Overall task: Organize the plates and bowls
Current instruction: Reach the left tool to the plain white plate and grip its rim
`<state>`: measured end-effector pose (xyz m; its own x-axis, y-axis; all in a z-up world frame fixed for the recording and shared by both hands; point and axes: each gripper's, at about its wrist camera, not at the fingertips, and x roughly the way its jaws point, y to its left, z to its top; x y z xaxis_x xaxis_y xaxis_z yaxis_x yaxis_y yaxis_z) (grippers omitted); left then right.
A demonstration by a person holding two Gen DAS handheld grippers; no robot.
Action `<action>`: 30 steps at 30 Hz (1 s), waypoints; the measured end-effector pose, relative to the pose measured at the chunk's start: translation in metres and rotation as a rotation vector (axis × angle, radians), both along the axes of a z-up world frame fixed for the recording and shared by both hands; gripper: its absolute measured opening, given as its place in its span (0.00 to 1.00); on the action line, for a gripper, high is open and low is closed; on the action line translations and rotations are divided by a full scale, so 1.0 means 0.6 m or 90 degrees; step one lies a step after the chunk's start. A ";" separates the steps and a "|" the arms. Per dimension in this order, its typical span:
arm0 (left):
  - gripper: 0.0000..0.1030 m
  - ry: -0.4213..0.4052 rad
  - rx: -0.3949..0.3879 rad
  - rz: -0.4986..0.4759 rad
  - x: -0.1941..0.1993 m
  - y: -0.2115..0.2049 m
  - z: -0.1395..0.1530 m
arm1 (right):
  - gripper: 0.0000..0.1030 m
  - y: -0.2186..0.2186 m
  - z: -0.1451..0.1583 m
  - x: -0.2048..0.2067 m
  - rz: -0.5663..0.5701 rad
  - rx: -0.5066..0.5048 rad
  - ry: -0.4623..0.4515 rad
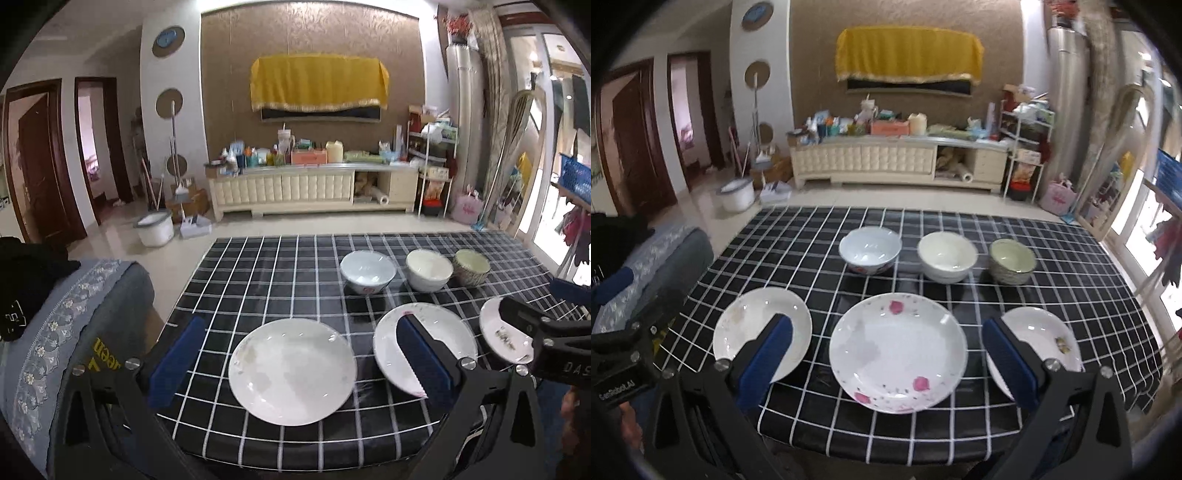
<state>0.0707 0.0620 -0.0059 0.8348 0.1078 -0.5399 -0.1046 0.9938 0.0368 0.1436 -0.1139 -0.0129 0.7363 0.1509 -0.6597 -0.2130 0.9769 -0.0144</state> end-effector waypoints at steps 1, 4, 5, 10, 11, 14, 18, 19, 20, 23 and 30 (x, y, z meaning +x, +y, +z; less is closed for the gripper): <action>1.00 0.002 -0.001 0.002 0.005 0.008 -0.007 | 1.00 0.017 -0.010 0.015 -0.004 -0.011 0.009; 1.00 0.037 -0.002 0.020 0.038 0.036 -0.041 | 1.00 0.053 -0.035 0.040 0.021 -0.024 0.021; 1.00 0.057 -0.011 0.030 0.052 0.051 -0.058 | 1.00 0.064 -0.045 0.048 0.032 -0.027 0.026; 1.00 0.123 -0.041 0.066 0.095 0.103 -0.124 | 1.00 0.106 -0.088 0.091 0.077 -0.037 0.060; 1.00 0.136 -0.053 0.074 0.101 0.117 -0.136 | 1.00 0.114 -0.097 0.099 0.089 -0.039 0.065; 1.00 0.163 -0.071 0.089 0.116 0.144 -0.161 | 1.00 0.137 -0.121 0.120 0.126 -0.043 0.090; 1.00 0.198 -0.085 0.107 0.133 0.170 -0.188 | 0.94 0.165 -0.149 0.140 0.159 -0.052 0.121; 1.00 0.205 -0.085 0.112 0.135 0.173 -0.195 | 0.93 0.171 -0.155 0.144 0.165 -0.054 0.128; 1.00 0.213 -0.089 0.117 0.141 0.179 -0.204 | 0.92 0.176 -0.160 0.147 0.172 -0.056 0.134; 0.97 0.241 -0.102 0.123 0.152 0.192 -0.231 | 0.90 0.194 -0.178 0.160 0.189 -0.066 0.149; 0.71 0.299 -0.120 0.116 0.165 0.203 -0.274 | 0.86 0.220 -0.217 0.190 0.220 -0.069 0.197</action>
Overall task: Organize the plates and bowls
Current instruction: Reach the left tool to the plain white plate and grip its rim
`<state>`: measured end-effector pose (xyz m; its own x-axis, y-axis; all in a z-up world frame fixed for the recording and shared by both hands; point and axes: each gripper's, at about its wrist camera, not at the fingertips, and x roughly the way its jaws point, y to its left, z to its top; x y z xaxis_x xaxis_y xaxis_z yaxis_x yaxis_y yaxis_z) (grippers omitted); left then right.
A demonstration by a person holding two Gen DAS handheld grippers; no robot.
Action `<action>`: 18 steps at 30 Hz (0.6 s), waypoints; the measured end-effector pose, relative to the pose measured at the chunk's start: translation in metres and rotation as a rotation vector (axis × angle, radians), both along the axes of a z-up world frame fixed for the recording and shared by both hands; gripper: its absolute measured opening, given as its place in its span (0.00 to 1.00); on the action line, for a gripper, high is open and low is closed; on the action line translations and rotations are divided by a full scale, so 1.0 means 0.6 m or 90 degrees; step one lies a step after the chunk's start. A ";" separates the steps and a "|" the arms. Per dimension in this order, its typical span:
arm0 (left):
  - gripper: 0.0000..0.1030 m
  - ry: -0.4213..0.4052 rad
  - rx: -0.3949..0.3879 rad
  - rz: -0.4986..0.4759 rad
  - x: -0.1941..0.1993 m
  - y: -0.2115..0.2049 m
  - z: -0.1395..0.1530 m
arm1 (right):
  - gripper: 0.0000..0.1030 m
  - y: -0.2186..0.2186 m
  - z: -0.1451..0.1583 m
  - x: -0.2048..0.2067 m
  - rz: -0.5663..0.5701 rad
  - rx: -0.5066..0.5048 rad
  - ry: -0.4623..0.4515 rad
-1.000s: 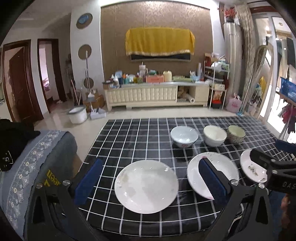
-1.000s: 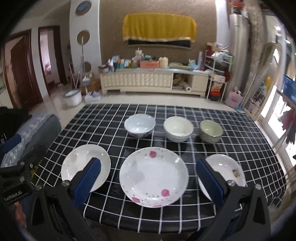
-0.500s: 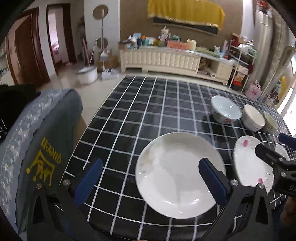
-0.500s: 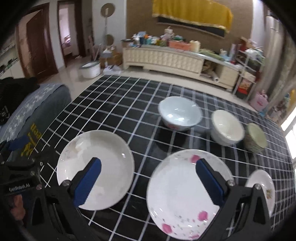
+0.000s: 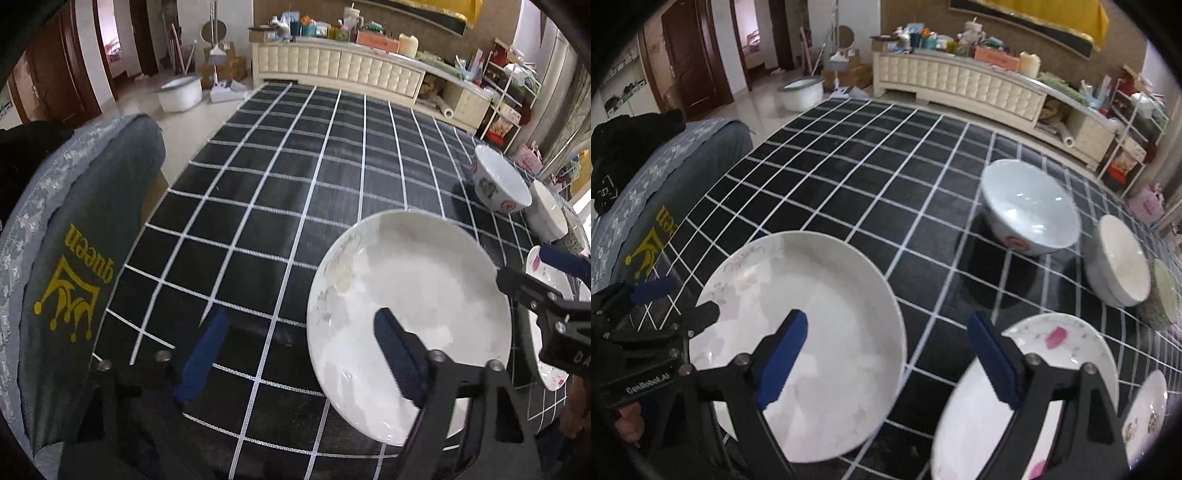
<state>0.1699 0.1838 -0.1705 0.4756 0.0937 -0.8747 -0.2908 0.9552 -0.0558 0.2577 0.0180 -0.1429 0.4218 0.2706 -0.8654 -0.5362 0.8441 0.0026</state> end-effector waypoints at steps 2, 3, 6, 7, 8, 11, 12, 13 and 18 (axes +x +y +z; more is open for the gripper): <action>0.67 0.014 -0.006 -0.002 0.001 0.000 -0.013 | 0.81 0.008 -0.013 0.004 0.004 -0.017 0.006; 0.62 0.020 -0.011 -0.005 0.002 0.000 -0.019 | 0.79 0.009 -0.019 0.005 0.003 -0.023 0.010; 0.60 0.039 -0.018 -0.008 0.002 -0.001 -0.038 | 0.71 0.006 -0.038 0.014 -0.007 -0.023 0.043; 0.60 0.046 -0.017 -0.008 0.002 -0.003 -0.043 | 0.65 0.005 -0.043 0.017 -0.012 -0.029 0.048; 0.60 0.046 -0.020 -0.008 0.002 -0.003 -0.048 | 0.58 0.005 -0.048 0.018 -0.013 -0.032 0.055; 0.60 0.042 -0.025 -0.013 0.003 -0.007 -0.050 | 0.46 0.001 -0.062 0.022 -0.020 -0.031 0.082; 0.60 0.040 -0.023 -0.016 0.003 -0.010 -0.050 | 0.46 0.000 -0.062 0.020 -0.021 -0.024 0.084; 0.60 0.039 -0.023 -0.020 0.005 -0.012 -0.050 | 0.45 -0.001 -0.062 0.018 -0.022 -0.023 0.083; 0.60 0.024 -0.017 -0.037 0.003 -0.030 -0.048 | 0.44 -0.004 -0.064 0.007 -0.029 -0.008 0.099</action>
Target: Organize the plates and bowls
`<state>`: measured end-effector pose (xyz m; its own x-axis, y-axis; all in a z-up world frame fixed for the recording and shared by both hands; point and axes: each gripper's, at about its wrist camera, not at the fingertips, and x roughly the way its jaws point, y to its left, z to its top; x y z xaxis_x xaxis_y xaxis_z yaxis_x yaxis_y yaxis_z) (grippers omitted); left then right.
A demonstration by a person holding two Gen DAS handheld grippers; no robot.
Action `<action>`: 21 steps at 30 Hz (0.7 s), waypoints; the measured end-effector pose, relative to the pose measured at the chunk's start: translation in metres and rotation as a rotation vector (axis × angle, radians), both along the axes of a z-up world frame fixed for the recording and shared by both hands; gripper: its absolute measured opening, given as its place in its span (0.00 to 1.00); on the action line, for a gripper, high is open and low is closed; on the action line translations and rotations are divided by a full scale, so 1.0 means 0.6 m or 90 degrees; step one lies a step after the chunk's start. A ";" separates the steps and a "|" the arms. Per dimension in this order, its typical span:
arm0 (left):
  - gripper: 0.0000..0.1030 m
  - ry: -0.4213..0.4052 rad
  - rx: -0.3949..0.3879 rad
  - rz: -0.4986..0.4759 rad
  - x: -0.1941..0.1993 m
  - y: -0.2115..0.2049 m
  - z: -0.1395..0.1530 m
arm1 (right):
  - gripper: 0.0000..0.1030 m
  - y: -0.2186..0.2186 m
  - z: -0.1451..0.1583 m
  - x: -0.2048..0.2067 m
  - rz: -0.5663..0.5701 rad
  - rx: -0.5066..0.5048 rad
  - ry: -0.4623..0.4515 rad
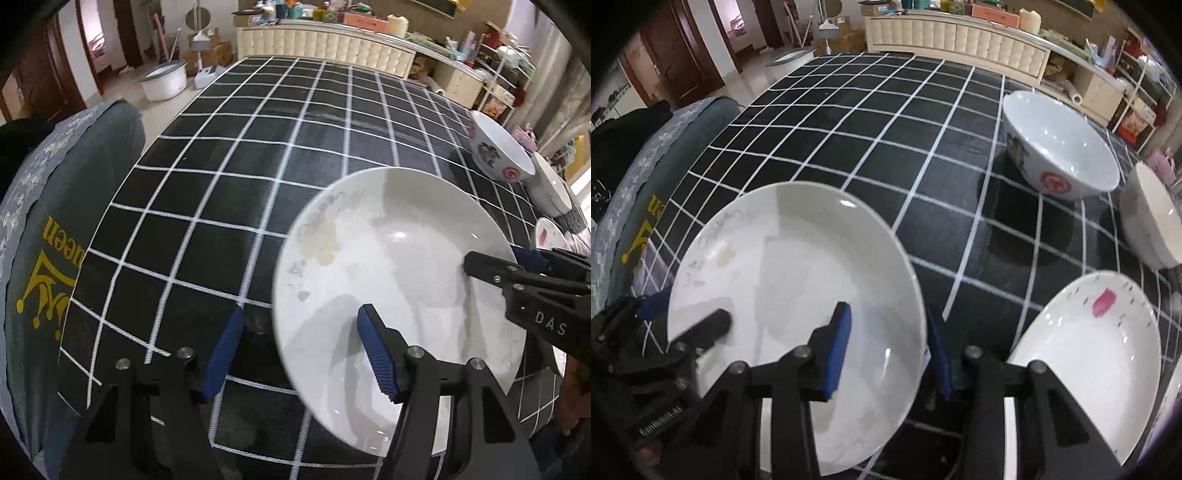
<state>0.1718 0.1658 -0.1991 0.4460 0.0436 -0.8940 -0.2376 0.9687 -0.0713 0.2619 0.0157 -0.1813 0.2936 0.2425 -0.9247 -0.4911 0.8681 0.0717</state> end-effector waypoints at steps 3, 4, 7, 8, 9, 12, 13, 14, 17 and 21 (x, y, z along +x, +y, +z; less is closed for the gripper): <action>0.60 -0.005 -0.021 -0.009 -0.003 -0.007 -0.001 | 0.44 -0.001 0.000 -0.010 -0.004 0.002 -0.001; 0.59 -0.008 -0.024 -0.009 -0.003 -0.007 -0.001 | 0.44 -0.002 0.000 -0.010 -0.007 0.004 0.001; 0.48 -0.010 -0.037 -0.015 -0.002 -0.009 0.001 | 0.43 -0.009 -0.003 -0.007 -0.027 0.022 0.023; 0.48 -0.008 -0.038 -0.015 -0.001 -0.009 0.001 | 0.42 -0.010 -0.004 -0.008 -0.030 0.022 0.024; 0.46 -0.008 -0.040 -0.015 -0.001 -0.008 0.001 | 0.41 -0.011 -0.003 -0.008 -0.033 0.021 0.024; 0.34 -0.004 -0.046 0.000 0.000 0.003 0.004 | 0.37 -0.020 -0.003 -0.006 -0.051 0.032 0.032; 0.32 -0.002 -0.048 0.008 0.001 0.007 0.004 | 0.36 -0.022 -0.002 -0.004 -0.057 0.039 0.038; 0.30 0.001 -0.043 0.012 0.003 0.009 0.006 | 0.36 -0.022 -0.003 -0.003 -0.062 0.043 0.043; 0.30 0.007 -0.006 -0.001 0.004 -0.004 0.008 | 0.36 -0.024 0.003 -0.006 -0.075 0.044 0.045; 0.30 0.009 -0.005 -0.005 0.003 -0.010 0.014 | 0.36 -0.034 0.020 -0.006 -0.085 0.052 0.044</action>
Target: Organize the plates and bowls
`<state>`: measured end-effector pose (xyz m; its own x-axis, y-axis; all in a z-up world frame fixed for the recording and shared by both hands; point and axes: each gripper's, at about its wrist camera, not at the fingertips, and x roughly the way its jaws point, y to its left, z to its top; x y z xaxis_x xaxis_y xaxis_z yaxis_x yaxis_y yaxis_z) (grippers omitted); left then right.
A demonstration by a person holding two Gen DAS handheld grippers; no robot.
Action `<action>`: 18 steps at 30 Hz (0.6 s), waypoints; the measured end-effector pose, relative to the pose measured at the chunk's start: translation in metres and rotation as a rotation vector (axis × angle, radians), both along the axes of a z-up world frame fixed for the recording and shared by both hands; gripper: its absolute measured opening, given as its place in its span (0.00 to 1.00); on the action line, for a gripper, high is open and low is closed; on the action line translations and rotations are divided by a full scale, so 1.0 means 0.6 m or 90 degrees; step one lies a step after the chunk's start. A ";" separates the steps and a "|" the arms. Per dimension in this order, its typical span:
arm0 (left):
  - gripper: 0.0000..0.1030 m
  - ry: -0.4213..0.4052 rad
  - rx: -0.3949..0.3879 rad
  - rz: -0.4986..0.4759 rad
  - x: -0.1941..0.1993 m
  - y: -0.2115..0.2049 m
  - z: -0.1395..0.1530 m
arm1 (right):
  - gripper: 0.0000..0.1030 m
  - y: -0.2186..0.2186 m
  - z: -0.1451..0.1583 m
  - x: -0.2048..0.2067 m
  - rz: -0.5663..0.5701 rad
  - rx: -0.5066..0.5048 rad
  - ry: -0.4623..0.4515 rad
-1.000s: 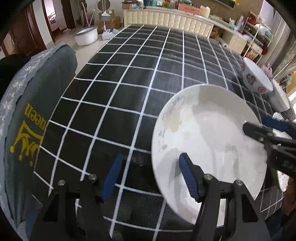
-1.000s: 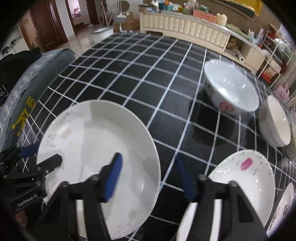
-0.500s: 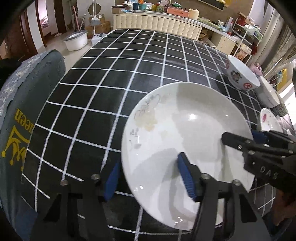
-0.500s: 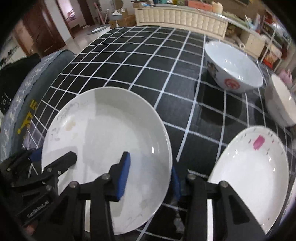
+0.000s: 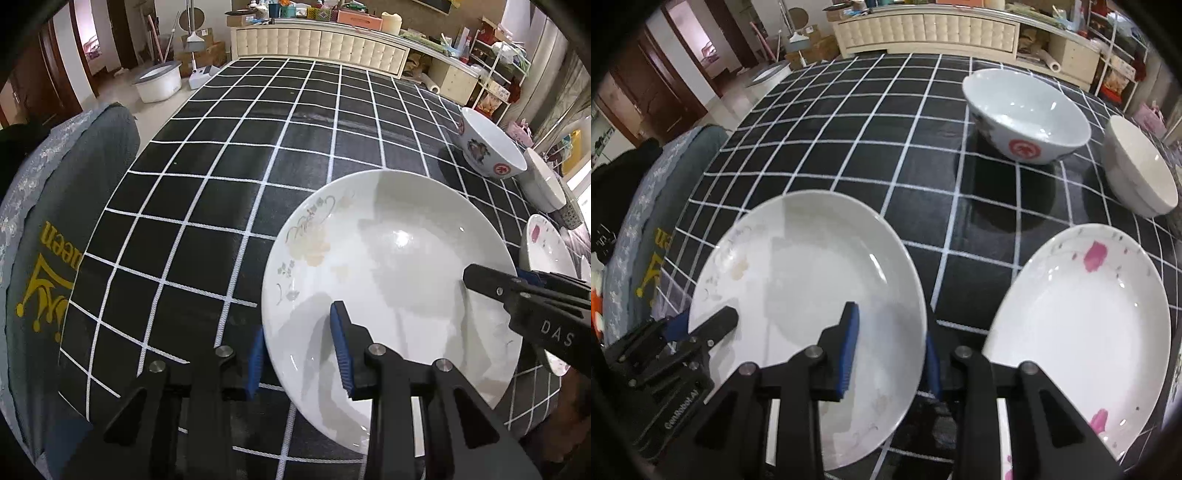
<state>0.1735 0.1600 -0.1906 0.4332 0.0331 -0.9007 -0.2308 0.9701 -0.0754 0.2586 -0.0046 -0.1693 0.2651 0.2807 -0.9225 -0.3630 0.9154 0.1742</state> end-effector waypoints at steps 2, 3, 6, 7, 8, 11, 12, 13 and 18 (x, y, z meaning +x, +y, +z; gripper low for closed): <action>0.30 -0.005 -0.001 0.001 0.001 0.000 0.009 | 0.36 -0.003 0.010 0.004 -0.005 0.015 0.002; 0.30 -0.009 -0.004 0.003 0.001 0.002 0.013 | 0.36 0.000 0.016 0.004 -0.002 0.014 -0.006; 0.30 -0.022 0.004 0.004 0.005 0.002 0.027 | 0.36 0.007 0.017 0.002 0.004 0.010 -0.017; 0.30 -0.022 0.007 0.004 0.008 0.001 0.028 | 0.36 0.006 0.013 0.003 0.001 0.016 -0.009; 0.30 -0.021 0.009 0.006 0.009 0.001 0.029 | 0.36 0.006 0.010 0.002 0.000 0.019 -0.005; 0.30 -0.018 0.015 0.008 0.007 0.003 0.026 | 0.36 0.007 0.005 -0.002 0.005 0.013 -0.008; 0.30 -0.017 0.019 0.008 0.006 0.002 0.024 | 0.36 0.007 0.003 -0.004 0.007 0.006 -0.010; 0.30 -0.015 0.019 0.008 0.006 0.004 0.022 | 0.36 0.007 -0.002 -0.005 0.008 0.003 -0.007; 0.26 -0.001 0.010 0.011 0.007 0.002 0.005 | 0.36 -0.003 -0.007 -0.011 0.009 0.005 0.000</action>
<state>0.1780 0.1609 -0.1878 0.4338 0.0542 -0.8994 -0.2479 0.9668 -0.0613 0.2522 -0.0064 -0.1737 0.2609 0.2920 -0.9202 -0.3759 0.9086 0.1818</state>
